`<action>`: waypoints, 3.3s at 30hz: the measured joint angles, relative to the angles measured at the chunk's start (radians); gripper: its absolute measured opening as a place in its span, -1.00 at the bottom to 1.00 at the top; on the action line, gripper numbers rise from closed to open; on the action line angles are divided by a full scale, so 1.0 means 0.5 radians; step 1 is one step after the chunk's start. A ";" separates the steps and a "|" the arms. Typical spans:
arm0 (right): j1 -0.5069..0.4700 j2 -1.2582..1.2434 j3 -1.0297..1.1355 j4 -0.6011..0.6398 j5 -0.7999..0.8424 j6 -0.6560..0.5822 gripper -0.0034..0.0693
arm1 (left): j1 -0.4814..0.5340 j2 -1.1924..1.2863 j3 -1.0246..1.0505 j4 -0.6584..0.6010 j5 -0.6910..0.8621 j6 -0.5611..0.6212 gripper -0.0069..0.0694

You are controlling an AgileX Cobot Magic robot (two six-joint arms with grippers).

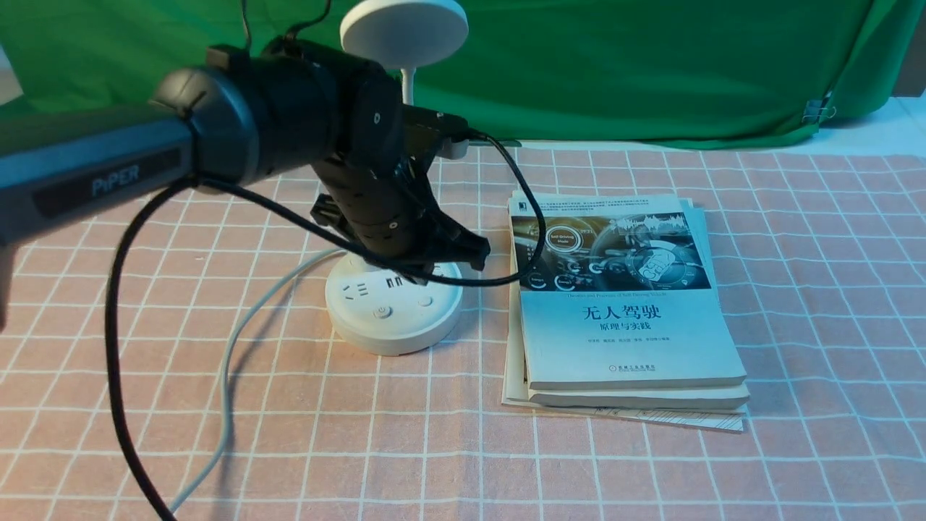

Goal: Turn on the table lamp on the pink coffee tablecloth with your hand.

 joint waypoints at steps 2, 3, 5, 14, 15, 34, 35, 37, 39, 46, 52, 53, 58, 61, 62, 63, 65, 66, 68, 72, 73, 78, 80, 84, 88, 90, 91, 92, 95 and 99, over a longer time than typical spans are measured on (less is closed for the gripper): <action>0.000 0.000 0.000 0.000 0.000 0.000 -0.24 | 0.000 0.017 0.067 -0.010 -0.116 -0.007 -0.76; 0.000 0.000 0.000 0.000 0.000 0.000 -0.24 | 0.000 0.028 0.091 -0.017 -0.156 -0.012 -0.76; 0.000 0.000 0.000 0.000 0.000 0.000 -0.24 | 0.000 0.055 0.122 -0.017 -0.216 -0.017 -0.76; 0.000 0.000 0.000 0.000 0.000 0.000 -0.24 | 0.000 0.144 0.144 -0.017 -0.375 -0.026 -0.76; 0.000 0.000 0.000 0.000 0.000 0.000 -0.24 | 0.000 0.148 0.144 -0.017 -0.390 -0.026 -0.76; 0.000 0.000 0.000 0.000 0.000 0.000 -0.24 | -0.004 0.093 0.148 0.131 -0.426 -0.056 -0.76; 0.000 0.000 0.000 0.000 0.000 0.000 -0.24 | -0.004 0.095 0.148 0.131 -0.426 -0.056 -0.76; 0.000 0.000 0.000 0.000 0.000 0.000 -0.24 | -0.004 0.098 0.148 0.131 -0.434 -0.056 -0.76; 0.000 0.000 0.000 0.000 0.000 0.000 -0.24 | -0.004 0.111 0.148 0.131 -0.443 -0.056 -0.76; 0.000 0.000 0.000 0.000 0.000 0.000 -0.24 | -0.004 0.134 0.150 0.125 -0.443 -0.059 -0.76; 0.000 0.000 0.000 0.000 0.000 0.000 -0.24 | -0.004 0.134 0.150 0.125 -0.422 -0.059 -0.76; 0.000 0.000 0.000 0.000 0.000 0.000 -0.24 | -0.004 0.134 0.150 0.125 -0.421 -0.059 -0.76; 0.000 0.000 0.000 0.000 0.000 0.000 -0.24 | -0.004 0.134 0.150 0.131 -0.417 -0.060 -0.76; 0.000 0.000 0.000 0.000 0.000 0.000 -0.24 | -0.004 0.150 0.150 0.131 -0.419 -0.060 -0.76; 0.000 0.000 0.000 0.000 0.000 0.000 -0.24 | -0.004 0.158 0.150 0.131 -0.421 -0.060 -0.76; 0.000 0.000 0.000 0.000 0.000 0.000 -0.24 | -0.004 0.160 0.150 0.131 -0.421 -0.060 -0.76; 0.000 0.000 0.000 0.000 0.000 0.000 -0.24 | -0.004 0.169 0.148 0.131 -0.421 -0.060 -0.76; 0.000 0.000 0.000 0.000 0.000 0.000 -0.24 | -0.004 0.176 0.144 0.131 -0.421 -0.062 -0.76; 0.000 0.000 0.000 0.000 0.000 0.000 -0.24 | -0.004 0.188 0.134 0.128 -0.421 -0.057 -0.76; 0.000 0.000 0.000 0.000 0.000 0.000 -0.24 | -0.004 0.203 0.164 0.123 -0.443 -0.035 -0.76; 0.000 0.000 0.000 0.000 0.000 0.000 -0.24 | -0.004 0.203 0.177 0.123 -0.457 -0.035 -0.76; 0.000 0.000 0.000 0.000 0.000 0.000 -0.24 | -0.004 0.125 0.216 0.118 -0.465 -0.032 -0.76; 0.000 0.000 0.000 0.000 0.000 0.000 -0.24 | -0.004 0.068 0.254 0.115 -0.413 -0.032 -0.76; 0.000 0.000 0.000 0.000 0.000 0.000 -0.24 | -0.004 -0.214 0.435 0.098 -0.404 -0.047 -0.76; 0.000 0.000 0.000 0.000 0.000 0.000 -0.24 | 0.002 -0.575 0.753 0.098 -0.499 -0.110 -0.76; 0.000 0.000 0.000 0.000 0.000 0.000 -0.24 | 0.005 -0.663 0.874 0.082 -0.512 -0.125 -0.76; 0.000 0.000 0.000 0.000 0.000 0.000 -0.24 | 0.005 -0.840 1.062 0.059 -0.547 -0.140 -0.76; 0.000 0.000 0.000 0.000 0.000 0.000 -0.24 | 0.005 -0.957 1.161 0.027 -0.578 -0.146 -0.76; 0.000 0.000 0.000 0.000 0.000 0.000 -0.24 | 0.005 -1.321 1.396 -0.070 -0.691 -0.151 -0.76; 0.000 0.000 0.000 0.000 0.000 0.000 -0.24 | 0.005 -1.744 1.590 -0.102 -0.744 -0.151 -0.76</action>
